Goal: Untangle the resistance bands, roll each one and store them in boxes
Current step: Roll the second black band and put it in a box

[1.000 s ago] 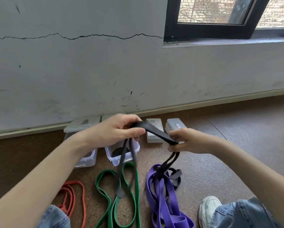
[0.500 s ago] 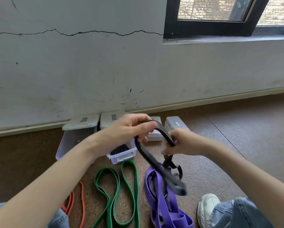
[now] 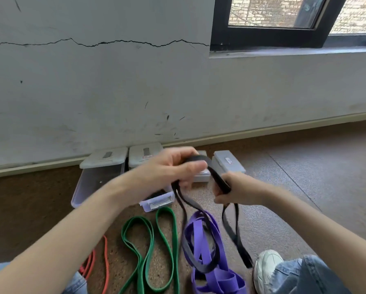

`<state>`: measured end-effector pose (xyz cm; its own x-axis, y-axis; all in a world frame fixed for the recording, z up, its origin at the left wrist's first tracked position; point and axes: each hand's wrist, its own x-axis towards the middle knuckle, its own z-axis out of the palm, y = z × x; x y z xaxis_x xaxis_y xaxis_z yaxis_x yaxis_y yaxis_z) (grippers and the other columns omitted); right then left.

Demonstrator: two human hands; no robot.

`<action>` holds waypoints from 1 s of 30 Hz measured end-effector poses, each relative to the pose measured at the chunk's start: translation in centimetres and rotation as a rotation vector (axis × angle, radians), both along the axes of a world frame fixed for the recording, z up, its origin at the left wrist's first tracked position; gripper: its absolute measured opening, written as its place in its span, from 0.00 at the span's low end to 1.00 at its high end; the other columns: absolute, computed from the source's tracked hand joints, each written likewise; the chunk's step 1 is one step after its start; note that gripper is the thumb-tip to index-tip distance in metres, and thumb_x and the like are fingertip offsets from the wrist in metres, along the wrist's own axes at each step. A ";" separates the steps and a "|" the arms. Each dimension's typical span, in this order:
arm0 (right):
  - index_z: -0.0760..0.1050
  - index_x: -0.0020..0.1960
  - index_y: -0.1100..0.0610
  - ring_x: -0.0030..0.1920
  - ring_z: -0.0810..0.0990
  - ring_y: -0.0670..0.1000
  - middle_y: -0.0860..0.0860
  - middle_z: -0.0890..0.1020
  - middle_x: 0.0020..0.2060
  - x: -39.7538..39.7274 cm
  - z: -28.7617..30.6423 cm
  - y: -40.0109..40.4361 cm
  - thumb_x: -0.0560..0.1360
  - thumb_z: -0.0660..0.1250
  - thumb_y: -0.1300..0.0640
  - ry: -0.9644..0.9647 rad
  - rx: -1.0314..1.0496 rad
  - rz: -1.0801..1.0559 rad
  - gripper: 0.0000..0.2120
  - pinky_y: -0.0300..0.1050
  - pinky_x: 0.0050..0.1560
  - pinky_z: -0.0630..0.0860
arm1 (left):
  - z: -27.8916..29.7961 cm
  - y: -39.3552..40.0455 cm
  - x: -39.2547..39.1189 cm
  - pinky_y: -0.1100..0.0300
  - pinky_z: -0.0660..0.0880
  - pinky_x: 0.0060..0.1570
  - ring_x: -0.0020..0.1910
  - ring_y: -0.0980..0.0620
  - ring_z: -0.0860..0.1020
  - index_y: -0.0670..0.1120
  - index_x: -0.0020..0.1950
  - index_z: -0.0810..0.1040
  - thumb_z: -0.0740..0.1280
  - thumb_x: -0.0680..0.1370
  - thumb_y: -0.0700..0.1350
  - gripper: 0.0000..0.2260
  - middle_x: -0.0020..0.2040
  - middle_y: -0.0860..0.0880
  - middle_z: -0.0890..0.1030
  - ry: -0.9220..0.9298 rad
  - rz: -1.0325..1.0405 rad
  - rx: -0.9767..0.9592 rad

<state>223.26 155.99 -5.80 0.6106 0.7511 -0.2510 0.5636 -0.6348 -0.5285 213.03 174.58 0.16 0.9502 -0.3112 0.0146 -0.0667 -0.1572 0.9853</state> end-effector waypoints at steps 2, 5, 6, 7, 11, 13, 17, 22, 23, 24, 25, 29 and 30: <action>0.70 0.32 0.53 0.30 0.73 0.42 0.46 0.74 0.29 0.4 -0.2 -0.6 0.72 0.71 0.54 -0.004 -0.016 -0.082 0.14 0.29 0.30 0.66 | 1.0 1.3 -0.2 0.65 0.71 0.37 0.31 0.57 0.70 0.47 0.44 0.76 0.65 0.75 0.48 0.05 0.30 0.54 0.71 -0.003 -0.021 0.044; 0.72 0.33 0.57 0.29 0.72 0.45 0.47 0.75 0.28 0.1 0.8 -0.1 0.71 0.72 0.50 -0.030 0.144 -0.112 0.15 0.39 0.34 0.67 | 0.5 2.2 -0.2 0.66 0.73 0.41 0.39 0.58 0.77 0.47 0.51 0.76 0.70 0.69 0.51 0.13 0.38 0.55 0.79 0.082 -0.060 0.273; 0.71 0.30 0.53 0.27 0.70 0.41 0.44 0.74 0.25 -0.2 1.2 0.4 0.70 0.72 0.51 -0.061 0.185 -0.069 0.15 0.36 0.31 0.65 | 0.0 1.9 -0.3 0.66 0.74 0.42 0.41 0.58 0.77 0.49 0.51 0.76 0.72 0.68 0.52 0.15 0.41 0.54 0.80 0.106 -0.038 0.314; 0.68 0.28 0.49 0.26 0.70 0.40 0.41 0.73 0.22 -0.6 1.6 1.0 0.69 0.73 0.54 -0.115 0.211 -0.014 0.17 0.33 0.29 0.63 | -0.6 1.4 -0.3 0.65 0.73 0.41 0.40 0.57 0.77 0.50 0.49 0.75 0.73 0.68 0.51 0.14 0.42 0.52 0.80 0.115 -0.013 0.327; 0.65 0.26 0.46 0.27 0.70 0.37 0.43 0.69 0.21 -1.3 2.2 2.0 0.67 0.74 0.59 -0.204 0.281 0.035 0.21 0.31 0.30 0.65 | -2.0 0.0 -0.2 0.61 0.69 0.37 0.35 0.53 0.73 0.49 0.43 0.69 0.74 0.70 0.48 0.14 0.37 0.48 0.77 0.110 0.089 0.293; 0.66 0.27 0.46 0.26 0.70 0.36 0.43 0.69 0.22 -1.1 1.7 1.6 0.68 0.74 0.57 -0.154 0.196 0.047 0.19 0.29 0.29 0.65 | -1.7 0.2 -0.3 0.68 0.70 0.32 0.32 0.58 0.74 0.50 0.48 0.71 0.72 0.72 0.48 0.12 0.35 0.53 0.80 0.117 0.067 0.272; 0.68 0.30 0.48 0.25 0.69 0.39 0.43 0.71 0.27 -0.8 0.0 0.7 0.71 0.72 0.53 -0.020 -0.070 0.065 0.16 0.29 0.26 0.64 | -1.0 0.5 -0.2 0.68 0.69 0.33 0.32 0.58 0.72 0.48 0.53 0.72 0.67 0.76 0.43 0.07 0.33 0.54 0.77 0.118 -0.005 0.258; 0.68 0.30 0.45 0.23 0.71 0.37 0.42 0.71 0.25 -0.4 0.9 0.8 0.72 0.71 0.56 -0.139 0.093 0.022 0.16 0.30 0.26 0.65 | -0.7 1.7 -0.6 0.66 0.73 0.40 0.38 0.58 0.77 0.46 0.60 0.71 0.68 0.76 0.45 0.14 0.36 0.54 0.81 0.282 -0.097 0.282; 0.68 0.30 0.44 0.25 0.72 0.36 0.42 0.71 0.24 -0.5 1.3 1.2 0.71 0.71 0.57 -0.180 0.165 0.053 0.18 0.30 0.28 0.66 | -1.0 1.2 -0.7 0.68 0.73 0.39 0.37 0.59 0.78 0.47 0.58 0.72 0.68 0.75 0.47 0.13 0.37 0.54 0.81 0.285 -0.095 0.311; 0.66 0.28 0.43 0.27 0.72 0.35 0.42 0.70 0.23 -0.7 1.6 1.6 0.69 0.72 0.59 -0.227 0.223 0.090 0.19 0.30 0.30 0.66 | -1.4 0.5 -0.6 0.69 0.71 0.36 0.36 0.60 0.77 0.47 0.55 0.73 0.67 0.75 0.49 0.11 0.35 0.54 0.80 0.270 -0.068 0.319; 0.65 0.28 0.43 0.28 0.72 0.35 0.42 0.69 0.22 -0.9 1.7 2.0 0.69 0.72 0.59 -0.260 0.252 0.118 0.20 0.30 0.31 0.67 | -1.7 -0.1 -0.3 0.69 0.70 0.34 0.33 0.60 0.76 0.46 0.50 0.73 0.66 0.76 0.50 0.09 0.33 0.54 0.79 0.233 -0.022 0.306; 0.66 0.32 0.48 0.26 0.71 0.37 0.42 0.70 0.27 -0.3 0.6 1.2 0.71 0.71 0.56 -0.112 0.072 0.064 0.16 0.29 0.28 0.66 | -0.8 0.4 0.1 0.70 0.67 0.30 0.27 0.58 0.68 0.44 0.43 0.76 0.64 0.77 0.47 0.08 0.29 0.52 0.69 0.114 0.075 0.123; 0.66 0.32 0.49 0.26 0.70 0.39 0.44 0.71 0.28 -0.1 0.3 0.6 0.72 0.71 0.54 -0.071 -0.017 0.012 0.16 0.29 0.27 0.65 | -0.4 1.2 0.0 0.69 0.68 0.31 0.27 0.58 0.67 0.46 0.42 0.77 0.64 0.76 0.48 0.08 0.29 0.52 0.68 0.133 0.056 0.058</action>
